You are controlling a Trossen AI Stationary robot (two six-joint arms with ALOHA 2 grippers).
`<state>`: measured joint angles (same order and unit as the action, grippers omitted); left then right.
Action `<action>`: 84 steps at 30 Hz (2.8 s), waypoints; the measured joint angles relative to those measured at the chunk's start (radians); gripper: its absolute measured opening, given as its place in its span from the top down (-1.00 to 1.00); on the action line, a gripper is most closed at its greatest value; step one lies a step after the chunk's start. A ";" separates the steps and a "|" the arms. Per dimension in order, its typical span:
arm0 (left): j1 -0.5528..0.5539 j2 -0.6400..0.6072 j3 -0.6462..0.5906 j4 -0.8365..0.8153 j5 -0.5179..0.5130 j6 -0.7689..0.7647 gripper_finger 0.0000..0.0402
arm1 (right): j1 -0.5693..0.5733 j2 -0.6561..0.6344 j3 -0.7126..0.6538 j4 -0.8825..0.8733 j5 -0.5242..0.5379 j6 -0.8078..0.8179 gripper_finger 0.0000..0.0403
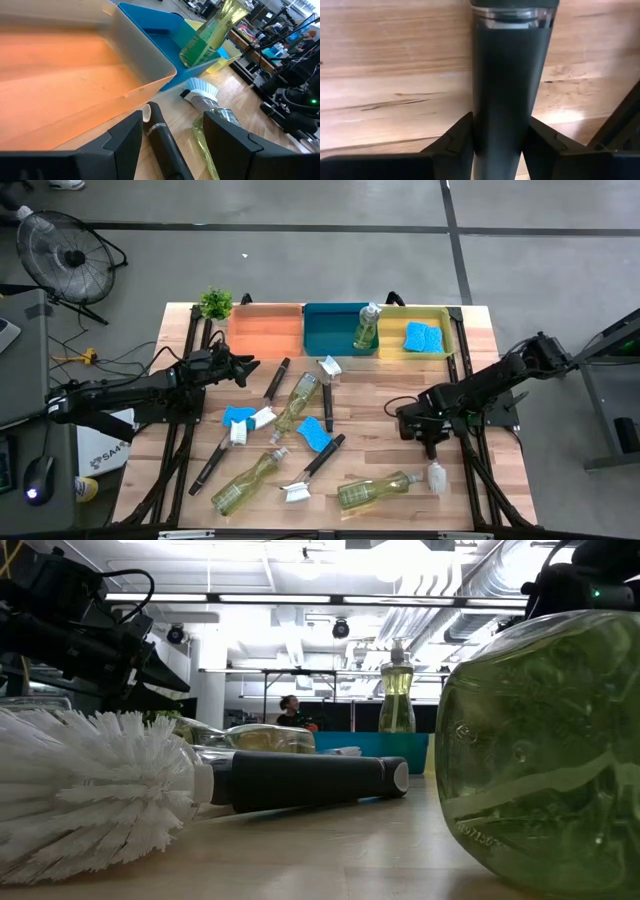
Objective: Pick & Place Kitchen Sink Supplies
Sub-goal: Put the cleaning brush into the orange bin
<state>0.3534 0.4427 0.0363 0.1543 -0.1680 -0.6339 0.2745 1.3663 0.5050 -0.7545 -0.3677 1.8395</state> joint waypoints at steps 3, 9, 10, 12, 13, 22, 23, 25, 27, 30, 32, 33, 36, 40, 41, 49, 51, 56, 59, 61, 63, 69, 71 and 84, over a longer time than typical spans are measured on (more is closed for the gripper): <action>0.000 0.000 0.000 0.000 0.000 0.000 -0.02 | 0.001 0.001 0.011 -0.007 0.020 -0.052 0.40; 0.000 0.000 0.000 0.000 0.000 0.000 -0.02 | 0.001 0.003 0.062 -0.036 0.159 -0.197 0.40; 0.000 0.000 0.000 0.000 0.000 0.000 -0.02 | 0.000 0.003 0.073 -0.040 0.198 -0.228 0.40; 0.000 0.000 0.000 0.000 0.000 0.000 -0.02 | 0.000 -0.004 0.090 -0.042 0.270 -0.298 0.40; 0.000 0.000 0.000 0.000 0.000 0.000 -0.02 | 0.000 -0.014 0.097 -0.042 0.301 -0.335 0.40; 0.000 0.000 0.000 0.000 0.000 0.000 -0.02 | 0.000 -0.191 0.114 0.003 0.608 -0.617 0.40; 0.000 0.000 0.000 0.000 0.000 0.000 -0.02 | 0.000 -0.211 0.115 0.012 0.637 -0.644 0.40; 0.000 0.000 0.000 0.000 0.000 0.000 -0.02 | 0.000 -0.248 0.115 0.035 0.690 -0.705 0.40; 0.000 0.000 0.000 0.000 0.000 0.000 -0.02 | 0.000 -0.281 0.115 0.067 0.739 -0.767 0.40; 0.000 0.000 0.000 0.000 0.000 0.000 -0.02 | 0.000 -0.329 0.115 0.136 0.811 -0.878 0.40; 0.000 0.000 0.000 0.000 0.000 0.000 -0.02 | -0.001 -0.357 0.115 0.202 0.844 -0.958 0.40; 0.000 0.000 0.000 0.000 0.000 0.000 -0.02 | -0.002 -0.371 0.115 0.242 0.855 -1.004 0.40; 0.000 0.000 0.000 0.000 0.000 0.000 -0.02 | -0.021 -0.408 0.115 0.362 0.857 -1.146 0.40; 0.000 0.000 0.000 0.000 0.000 0.000 -0.02 | -0.068 -0.451 0.116 0.498 0.820 -1.286 0.40; 0.000 0.000 0.000 0.000 0.000 0.000 -0.02 | -0.083 -0.458 0.116 0.528 0.798 -1.318 0.40; 0.000 0.000 0.000 0.000 -0.001 0.000 -0.02 | -0.147 -0.471 0.117 0.657 0.645 -1.438 0.40; 0.000 0.000 0.000 0.000 -0.002 0.000 -0.02 | -0.151 -0.471 0.117 0.666 0.645 -1.438 0.40; 0.000 0.000 0.000 0.008 -0.007 0.000 -0.02 | -0.151 -0.472 0.125 0.671 0.647 -1.421 0.40; 0.000 0.000 0.000 0.012 -0.008 0.000 -0.02 | -0.151 -0.472 0.146 0.670 0.658 -1.414 0.40; 0.000 0.000 0.000 0.017 -0.009 -0.003 -0.02 | -0.151 -0.472 0.163 0.670 0.678 -1.414 0.40; 0.000 0.000 0.000 0.023 -0.008 -0.039 -0.02 | -0.151 -0.472 0.177 0.671 0.698 -1.414 0.40; 0.000 0.000 0.000 0.022 0.025 -0.123 -0.02 | -0.151 -0.470 0.193 0.670 0.725 -1.411 0.40; 0.000 0.000 0.000 0.051 0.024 -0.112 -0.02 | -0.151 -0.470 0.193 0.670 0.731 -1.411 0.40; 0.000 0.205 0.256 0.342 0.266 0.060 -0.02 | -0.235 -0.407 0.194 0.818 0.663 -1.483 0.40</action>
<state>0.3533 0.6479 0.2924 0.4960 0.0982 -0.5740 0.0397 0.9595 0.6987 0.0639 0.2950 0.3564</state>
